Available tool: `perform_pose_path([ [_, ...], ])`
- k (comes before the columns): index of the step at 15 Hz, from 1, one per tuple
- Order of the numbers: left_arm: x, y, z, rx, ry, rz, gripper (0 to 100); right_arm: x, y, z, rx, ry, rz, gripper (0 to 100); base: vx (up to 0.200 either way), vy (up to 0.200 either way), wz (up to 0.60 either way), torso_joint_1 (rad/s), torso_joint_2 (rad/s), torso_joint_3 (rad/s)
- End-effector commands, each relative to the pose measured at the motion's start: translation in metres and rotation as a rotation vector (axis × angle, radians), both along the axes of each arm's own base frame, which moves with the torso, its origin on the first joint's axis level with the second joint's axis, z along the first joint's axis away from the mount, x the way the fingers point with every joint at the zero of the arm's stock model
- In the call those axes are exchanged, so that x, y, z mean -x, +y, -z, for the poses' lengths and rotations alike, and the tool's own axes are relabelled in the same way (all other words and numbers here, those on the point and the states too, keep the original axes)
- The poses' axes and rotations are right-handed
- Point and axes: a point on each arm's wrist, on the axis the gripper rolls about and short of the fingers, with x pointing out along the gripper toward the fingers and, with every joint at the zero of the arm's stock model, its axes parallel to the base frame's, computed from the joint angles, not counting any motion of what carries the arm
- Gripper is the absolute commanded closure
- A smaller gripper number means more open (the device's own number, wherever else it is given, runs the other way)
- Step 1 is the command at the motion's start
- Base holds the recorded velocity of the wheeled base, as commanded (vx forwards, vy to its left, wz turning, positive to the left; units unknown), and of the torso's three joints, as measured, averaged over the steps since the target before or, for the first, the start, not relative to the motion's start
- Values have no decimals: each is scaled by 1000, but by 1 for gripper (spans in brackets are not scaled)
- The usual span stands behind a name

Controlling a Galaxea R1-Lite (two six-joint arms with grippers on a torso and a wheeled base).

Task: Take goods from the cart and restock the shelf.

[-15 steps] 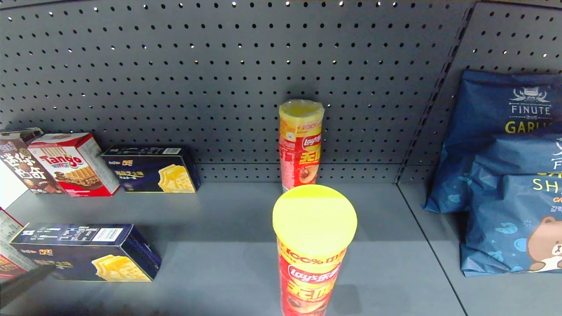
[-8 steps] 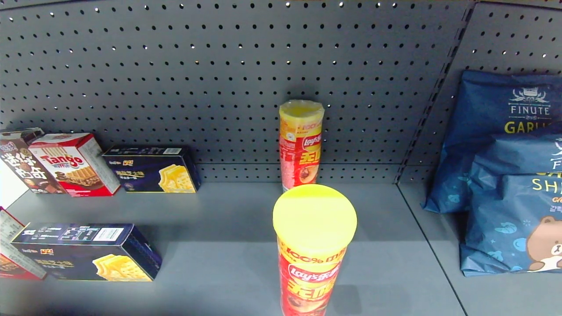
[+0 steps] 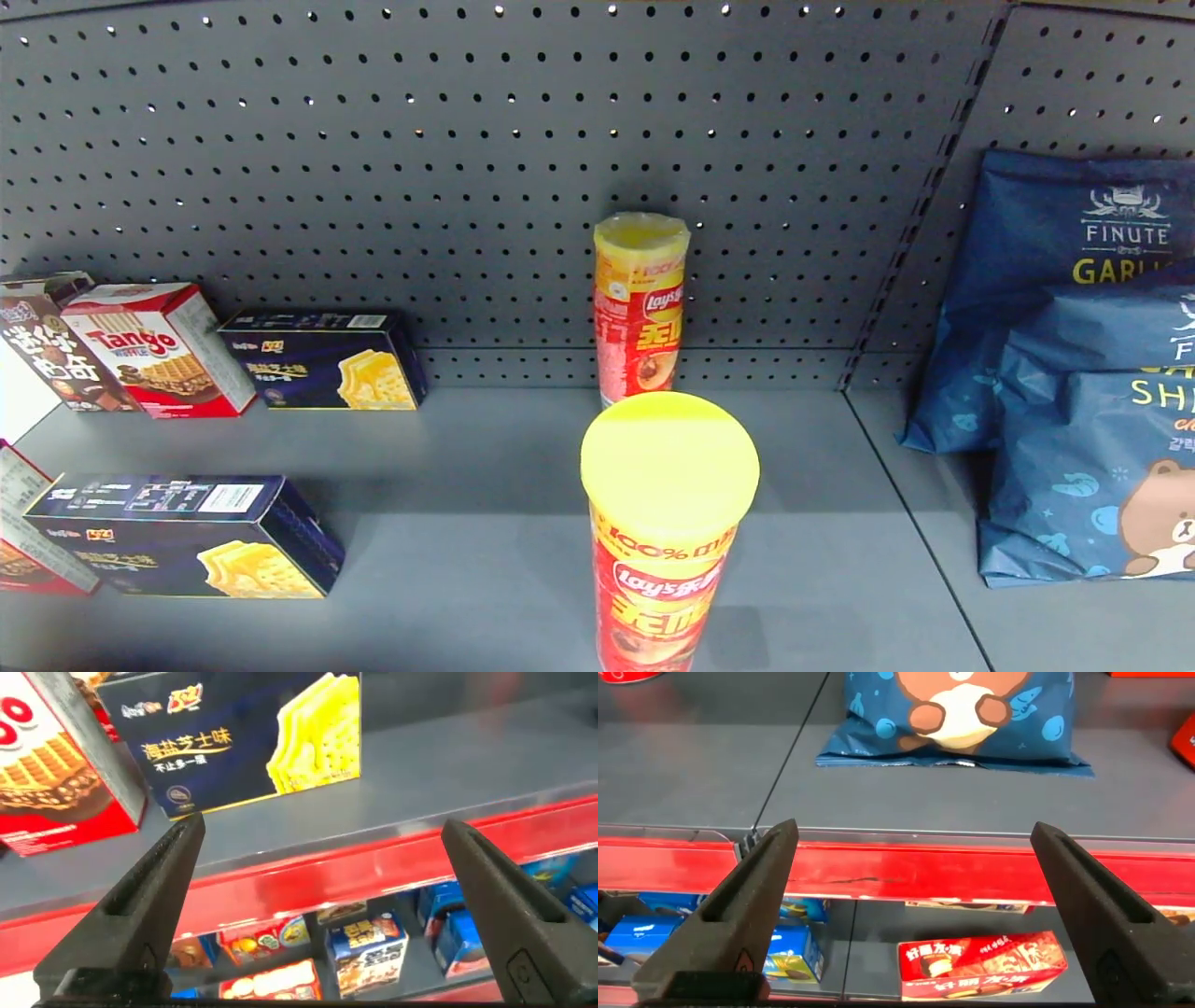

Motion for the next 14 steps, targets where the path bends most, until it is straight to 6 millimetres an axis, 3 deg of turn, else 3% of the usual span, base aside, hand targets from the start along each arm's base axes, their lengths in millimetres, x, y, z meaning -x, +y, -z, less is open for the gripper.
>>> perform_pose_path([
  [1,0,0,2,-13,8,-3,0,0,0,0,0,0,-1,0,0,0,0,0,0,0],
  [8,0,3,7,60,72,-116,0,0,0,0,0,0,-1,0,0,0,0,0,0,0],
  [14,0,1,6,9,57,-66,0,0,0,0,0,0,-1,0,0,0,0,0,0,0],
])
